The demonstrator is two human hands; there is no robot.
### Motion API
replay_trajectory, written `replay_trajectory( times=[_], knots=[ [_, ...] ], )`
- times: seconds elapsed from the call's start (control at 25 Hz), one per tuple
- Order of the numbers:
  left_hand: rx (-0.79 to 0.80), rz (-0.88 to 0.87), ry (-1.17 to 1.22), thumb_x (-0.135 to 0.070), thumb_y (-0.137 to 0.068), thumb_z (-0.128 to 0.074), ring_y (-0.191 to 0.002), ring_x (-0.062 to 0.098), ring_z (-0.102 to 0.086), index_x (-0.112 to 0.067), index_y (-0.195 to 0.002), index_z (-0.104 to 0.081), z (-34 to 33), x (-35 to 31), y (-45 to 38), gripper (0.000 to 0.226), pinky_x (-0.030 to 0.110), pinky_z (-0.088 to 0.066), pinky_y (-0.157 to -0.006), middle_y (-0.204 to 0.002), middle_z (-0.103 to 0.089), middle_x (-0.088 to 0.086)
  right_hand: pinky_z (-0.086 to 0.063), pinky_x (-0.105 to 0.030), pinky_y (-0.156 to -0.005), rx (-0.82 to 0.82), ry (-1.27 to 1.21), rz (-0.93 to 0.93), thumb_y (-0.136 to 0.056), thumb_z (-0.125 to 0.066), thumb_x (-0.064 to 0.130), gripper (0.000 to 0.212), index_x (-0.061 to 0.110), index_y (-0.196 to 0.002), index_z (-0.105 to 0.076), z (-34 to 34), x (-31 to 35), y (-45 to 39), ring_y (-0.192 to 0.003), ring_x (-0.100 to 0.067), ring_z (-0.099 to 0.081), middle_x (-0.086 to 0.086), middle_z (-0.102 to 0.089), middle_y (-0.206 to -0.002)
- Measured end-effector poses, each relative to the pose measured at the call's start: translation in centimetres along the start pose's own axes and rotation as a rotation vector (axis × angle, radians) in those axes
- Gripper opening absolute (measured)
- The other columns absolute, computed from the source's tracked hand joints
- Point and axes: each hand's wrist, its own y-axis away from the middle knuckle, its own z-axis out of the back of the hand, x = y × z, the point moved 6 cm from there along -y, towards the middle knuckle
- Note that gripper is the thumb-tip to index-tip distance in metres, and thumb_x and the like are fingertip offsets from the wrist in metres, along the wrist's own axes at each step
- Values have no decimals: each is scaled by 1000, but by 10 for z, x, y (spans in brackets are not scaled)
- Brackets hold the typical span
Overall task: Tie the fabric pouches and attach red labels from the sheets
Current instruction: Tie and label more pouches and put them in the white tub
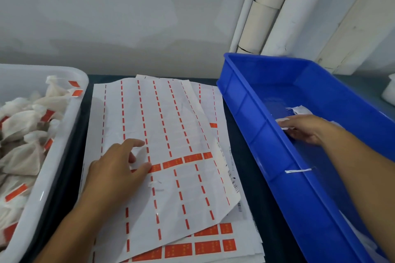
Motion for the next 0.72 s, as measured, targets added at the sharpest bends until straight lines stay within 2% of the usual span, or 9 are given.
replay_trajectory(
  times=[0.04, 0.08, 0.16, 0.24, 0.36, 0.52, 0.64, 0.72],
  knots=[
    [2, -2, 0, -63, -76, -77, -73, 8, -63, -57, -126, -43, 0, 0, 0, 61, 19, -55, -54, -96, -55, -28, -52, -30, -99, 6, 26, 5, -95, -67, -2, 32, -1, -127, -64, 0, 2, -1, -115, -22, -66, -15, -70, -128],
    [7, -4, -4, -63, -76, -77, -73, 8, -63, -57, -127, -44, 0, 1, 0, 61, 16, -52, -52, -96, -56, -28, -53, -27, -95, 8, 34, 10, -95, -64, -4, 23, 1, -118, -66, 1, 3, -2, -118, -23, -65, -14, -69, -130],
    [10, -10, -5, -62, -77, -77, -73, 8, -63, -55, -128, -45, 0, 1, -1, 61, 14, -49, -50, -96, -57, -27, -55, -21, -75, -39, 2, 20, -96, -62, -5, 13, 7, -102, -64, 9, 6, -3, -102, -21, -66, -14, -67, -122],
    [10, -9, -6, -61, -77, -78, -73, 8, -63, -54, -128, -46, 0, 2, -1, 60, 15, -50, -50, -96, -57, -26, -52, -20, -65, -111, -44, 37, -98, -60, -5, 14, 5, -106, -65, 19, 7, -6, -82, -14, -61, -13, -62, -116],
    [16, -15, -23, -59, -79, -78, -73, 9, -63, -52, -129, -48, -1, 1, -1, 59, 17, -53, -53, -96, -57, -25, -51, -23, -66, -161, 3, 107, -97, -61, -5, 30, 5, -125, -67, 26, 12, -8, -80, -15, -61, -14, -64, -118],
    [54, 3, -45, -56, -81, -77, -74, 11, -64, -49, -130, -49, 1, 0, 0, 57, 24, -58, -55, -97, -58, -23, -57, -35, -80, -213, 72, 188, -91, -71, -1, 35, 7, -125, -69, 26, 19, -5, -80, -22, -63, -12, -68, -100],
    [65, 9, -53, -52, -82, -77, -75, 12, -64, -44, -132, -52, 2, -3, 1, 56, 28, -60, -58, -97, -60, -18, -53, -32, -67, -266, 89, 247, -87, -76, 3, 35, 11, -120, -70, 22, 28, 2, -69, -21, -61, -10, -68, -90],
    [76, 11, -50, -49, -83, -77, -76, 13, -64, -42, -133, -53, 2, -4, 0, 56, 28, -59, -57, -98, -61, -15, -49, -29, -59, -301, 98, 295, -84, -77, 5, 32, 14, -114, -71, 20, 34, 6, -65, -19, -60, -12, -69, -95]
  ],
)
